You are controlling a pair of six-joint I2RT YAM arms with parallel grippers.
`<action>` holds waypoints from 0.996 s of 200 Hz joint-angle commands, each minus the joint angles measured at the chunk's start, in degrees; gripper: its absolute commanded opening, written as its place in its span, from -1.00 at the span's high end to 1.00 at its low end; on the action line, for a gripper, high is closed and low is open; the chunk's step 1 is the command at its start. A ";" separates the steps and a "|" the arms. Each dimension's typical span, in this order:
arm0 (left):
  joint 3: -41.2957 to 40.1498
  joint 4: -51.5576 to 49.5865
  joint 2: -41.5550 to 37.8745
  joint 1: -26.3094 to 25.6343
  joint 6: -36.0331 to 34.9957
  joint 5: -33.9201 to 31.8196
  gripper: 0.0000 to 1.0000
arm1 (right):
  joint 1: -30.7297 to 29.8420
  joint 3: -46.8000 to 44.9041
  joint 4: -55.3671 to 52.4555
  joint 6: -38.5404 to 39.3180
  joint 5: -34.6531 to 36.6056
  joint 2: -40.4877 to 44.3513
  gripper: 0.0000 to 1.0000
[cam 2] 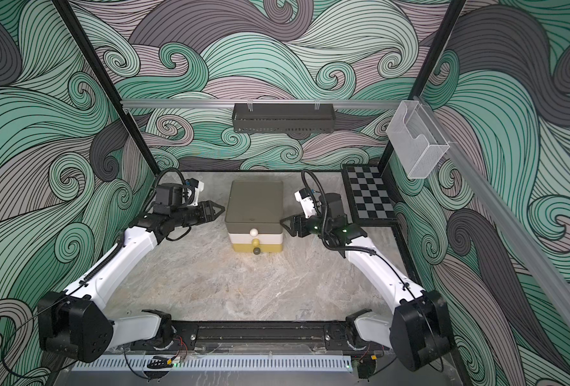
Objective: Take the sponge out of the drawer
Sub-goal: Adjust the storage box at the center of the board.
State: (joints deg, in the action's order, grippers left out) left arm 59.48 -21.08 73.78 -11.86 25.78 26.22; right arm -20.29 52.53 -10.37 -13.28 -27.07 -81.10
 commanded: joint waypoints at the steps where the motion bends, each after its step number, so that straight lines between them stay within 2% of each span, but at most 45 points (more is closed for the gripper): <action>1: 2.40 2.58 2.29 -0.96 1.51 1.99 -0.06 | -0.40 2.67 3.76 -0.61 -1.17 -2.19 -0.40; 53: 3.62 6.21 7.34 -1.80 2.69 2.05 -0.04 | -0.75 2.39 3.78 -1.68 -0.18 -5.03 -0.29; 77: 4.81 8.42 13.20 -1.94 3.28 1.88 -0.02 | -1.34 0.54 4.42 -3.63 2.83 -3.86 -0.26; 130: 6.76 17.08 25.78 -3.21 6.46 4.91 0.06 | -4.85 -4.24 6.70 -10.19 8.79 0.94 -0.25; 199: 12.19 20.55 35.00 -5.55 7.70 6.92 0.08 | -9.85 -4.27 8.95 -19.34 12.26 2.74 -0.26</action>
State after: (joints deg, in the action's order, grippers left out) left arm 72.23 7.60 102.72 -15.00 33.19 32.34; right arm -28.27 47.20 -3.88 -28.25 -16.95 -77.54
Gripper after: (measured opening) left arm 0.464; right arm 0.625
